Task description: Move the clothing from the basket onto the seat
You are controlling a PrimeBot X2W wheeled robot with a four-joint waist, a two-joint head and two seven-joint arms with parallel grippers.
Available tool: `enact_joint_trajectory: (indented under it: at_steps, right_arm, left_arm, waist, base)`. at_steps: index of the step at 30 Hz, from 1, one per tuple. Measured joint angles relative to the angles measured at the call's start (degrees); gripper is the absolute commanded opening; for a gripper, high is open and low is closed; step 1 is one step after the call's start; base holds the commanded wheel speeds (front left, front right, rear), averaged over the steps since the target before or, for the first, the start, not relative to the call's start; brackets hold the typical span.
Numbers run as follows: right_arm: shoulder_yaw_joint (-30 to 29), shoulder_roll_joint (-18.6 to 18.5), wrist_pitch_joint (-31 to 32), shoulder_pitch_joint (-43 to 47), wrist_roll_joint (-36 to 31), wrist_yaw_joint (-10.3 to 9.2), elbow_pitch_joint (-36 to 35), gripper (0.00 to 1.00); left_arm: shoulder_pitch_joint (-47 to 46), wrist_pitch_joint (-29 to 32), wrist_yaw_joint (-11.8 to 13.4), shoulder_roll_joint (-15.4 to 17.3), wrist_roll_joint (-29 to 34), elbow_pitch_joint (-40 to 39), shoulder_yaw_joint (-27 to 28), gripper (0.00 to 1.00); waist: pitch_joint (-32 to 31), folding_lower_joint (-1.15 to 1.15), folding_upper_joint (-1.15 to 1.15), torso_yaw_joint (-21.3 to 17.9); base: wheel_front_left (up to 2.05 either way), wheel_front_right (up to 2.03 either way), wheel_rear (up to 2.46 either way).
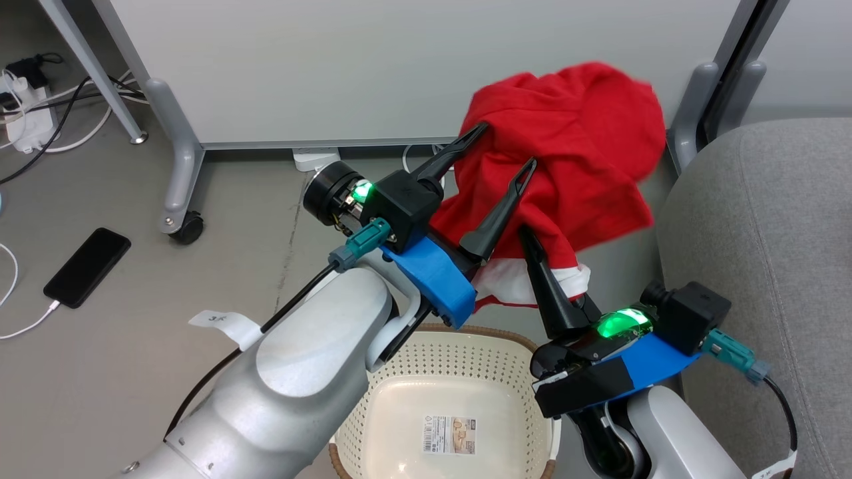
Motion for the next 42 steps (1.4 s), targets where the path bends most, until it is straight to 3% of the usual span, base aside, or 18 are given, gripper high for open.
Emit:
enact_joint_trajectory:
  at_steps: [16,22,42]
  right_arm:
    - [-1.9,0.0,0.0,0.0,-2.4,0.00,-0.4,0.00]
    - [-3.5,0.0,0.0,0.0,-6.0,0.00,-1.1,0.00]
    - [-12.8,-0.1,0.0,-0.4,-14.6,0.00,-6.2,0.00]
  left_arm:
    - [0.0,-0.2,0.6,0.2,0.4,-0.5,0.4,1.00]
    - [0.2,-0.2,1.0,0.4,0.5,-1.1,0.6,1.00]
    - [0.3,-0.2,1.2,0.3,2.3,-1.5,0.0,1.00]
  waist:
    - [0.4,0.00,0.00,-0.8]
    - [1.3,0.00,0.00,-2.2]
    - [6.9,0.00,0.00,-12.4]
  base:
    - [0.00,0.00,0.00]
    - [0.00,0.00,0.00]
    - [0.00,0.00,0.00]
